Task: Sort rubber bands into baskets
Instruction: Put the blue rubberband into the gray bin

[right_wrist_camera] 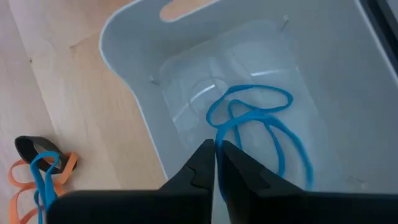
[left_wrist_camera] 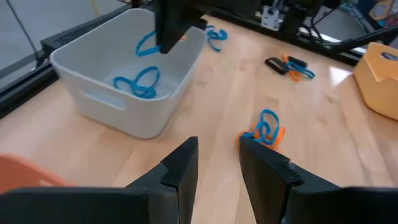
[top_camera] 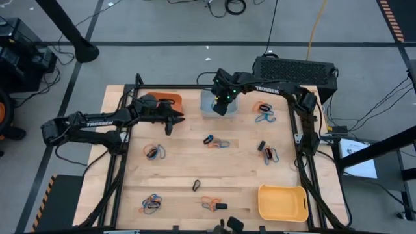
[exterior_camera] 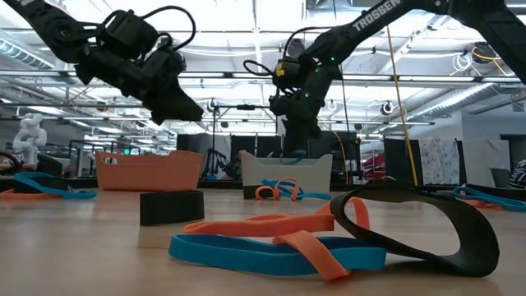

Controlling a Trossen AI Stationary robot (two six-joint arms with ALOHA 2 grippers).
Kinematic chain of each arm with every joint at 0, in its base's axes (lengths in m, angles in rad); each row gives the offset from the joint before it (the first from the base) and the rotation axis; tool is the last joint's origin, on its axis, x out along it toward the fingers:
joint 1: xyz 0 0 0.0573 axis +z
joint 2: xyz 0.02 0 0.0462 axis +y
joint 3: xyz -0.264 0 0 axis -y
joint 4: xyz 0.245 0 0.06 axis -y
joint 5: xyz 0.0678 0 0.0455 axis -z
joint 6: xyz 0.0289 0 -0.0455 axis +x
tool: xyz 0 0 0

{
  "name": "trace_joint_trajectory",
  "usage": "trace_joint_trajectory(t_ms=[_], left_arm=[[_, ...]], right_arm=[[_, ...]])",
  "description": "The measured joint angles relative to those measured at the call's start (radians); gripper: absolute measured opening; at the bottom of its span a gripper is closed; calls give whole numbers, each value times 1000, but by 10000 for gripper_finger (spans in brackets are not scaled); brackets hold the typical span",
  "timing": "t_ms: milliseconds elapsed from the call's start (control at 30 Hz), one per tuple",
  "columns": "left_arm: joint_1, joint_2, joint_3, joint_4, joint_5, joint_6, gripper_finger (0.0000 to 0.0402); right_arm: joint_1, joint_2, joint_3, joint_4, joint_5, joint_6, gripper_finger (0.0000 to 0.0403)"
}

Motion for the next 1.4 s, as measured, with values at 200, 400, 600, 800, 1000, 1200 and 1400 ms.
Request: trace_joint_trajectory(t_ms=[200,400,600,800,1000,1200,1400], left_arm=[[-24,0,10,-1,0,17,123],[-28,0,10,-7,-1,30,123],[-28,0,10,-8,-1,30,123],[-28,0,10,-10,-2,30,123],[-28,0,10,-15,-2,29,123],[-28,0,10,-27,-2,29,123],[-28,0,10,-40,-3,29,123]], right_arm=[[-7,0,0,-3,0,-1,72],[-16,-3,2,-25,0,-6,106],[-39,-56,2,-144,0,-17,106],[-78,-171,3,-290,38,-31,97],[-105,-275,3,-462,119,-10,93],[-116,-333,-47,-514,204,29,93],[-141,-384,-258,-497,202,-1,93]])
